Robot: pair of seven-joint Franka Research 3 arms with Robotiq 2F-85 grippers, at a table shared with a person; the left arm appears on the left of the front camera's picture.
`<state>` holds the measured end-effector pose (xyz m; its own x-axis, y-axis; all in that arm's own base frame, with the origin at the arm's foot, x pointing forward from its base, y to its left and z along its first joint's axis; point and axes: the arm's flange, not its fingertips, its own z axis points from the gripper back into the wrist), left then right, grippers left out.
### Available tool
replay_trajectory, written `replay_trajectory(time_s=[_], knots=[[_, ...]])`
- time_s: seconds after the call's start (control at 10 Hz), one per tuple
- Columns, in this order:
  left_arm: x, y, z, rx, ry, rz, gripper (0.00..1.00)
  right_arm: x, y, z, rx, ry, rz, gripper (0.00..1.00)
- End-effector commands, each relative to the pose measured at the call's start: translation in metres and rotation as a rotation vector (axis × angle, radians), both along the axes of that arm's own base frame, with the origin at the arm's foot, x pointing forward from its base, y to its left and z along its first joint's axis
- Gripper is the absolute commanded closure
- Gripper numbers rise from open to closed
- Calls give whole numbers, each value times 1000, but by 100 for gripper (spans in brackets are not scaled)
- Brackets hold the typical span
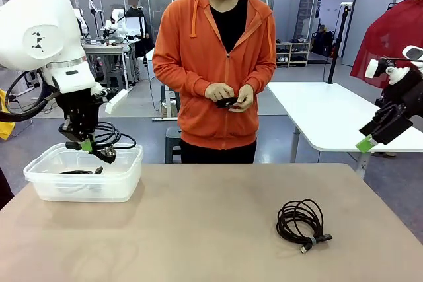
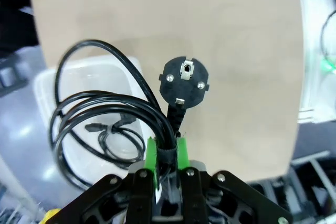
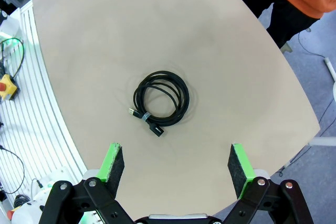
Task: Organize and store the cables.
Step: Place the Power Cable into the Organizing box.
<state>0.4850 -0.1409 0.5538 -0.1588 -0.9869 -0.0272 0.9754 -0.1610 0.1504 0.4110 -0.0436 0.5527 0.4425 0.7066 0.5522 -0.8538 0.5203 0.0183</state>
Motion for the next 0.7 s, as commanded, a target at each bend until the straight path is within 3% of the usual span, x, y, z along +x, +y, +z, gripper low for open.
replay_trajectory(time_s=[0.0,0.4,0.5,0.6], knots=[[-2,-6,0,20,9,-7,100,0,0,0,4,0,2,0],[-2,-6,0,20,9,-7,100,0,0,0,4,0,2,0],[-2,-6,-3,7,8,-12,83,0,0,0,4,0,2,0],[12,5,-3,-7,6,-16,83,0,0,0,4,0,2,0]])
